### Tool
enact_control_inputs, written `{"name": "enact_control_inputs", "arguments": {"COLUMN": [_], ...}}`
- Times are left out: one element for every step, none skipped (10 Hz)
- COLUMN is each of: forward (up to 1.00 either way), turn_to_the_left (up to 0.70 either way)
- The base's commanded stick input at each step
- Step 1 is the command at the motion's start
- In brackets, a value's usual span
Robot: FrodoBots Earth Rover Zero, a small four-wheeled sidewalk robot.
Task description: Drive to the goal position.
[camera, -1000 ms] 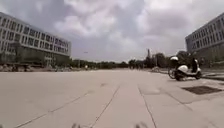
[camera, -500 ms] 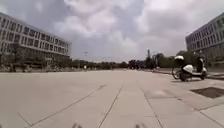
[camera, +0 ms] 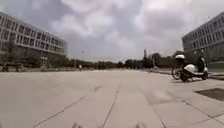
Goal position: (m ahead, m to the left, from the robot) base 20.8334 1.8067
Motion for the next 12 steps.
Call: {"name": "enact_control_inputs", "arguments": {"forward": [0.7,0.7,0.7,0.7,0.7,0.7,0.7,0.7,0.7,0.7,0.7,0.7], "turn_to_the_left": [0.0,0.0,0.0,0.0,0.0,0.0,0.0,0.0,0.0,0.0,0.0,0.0]}}
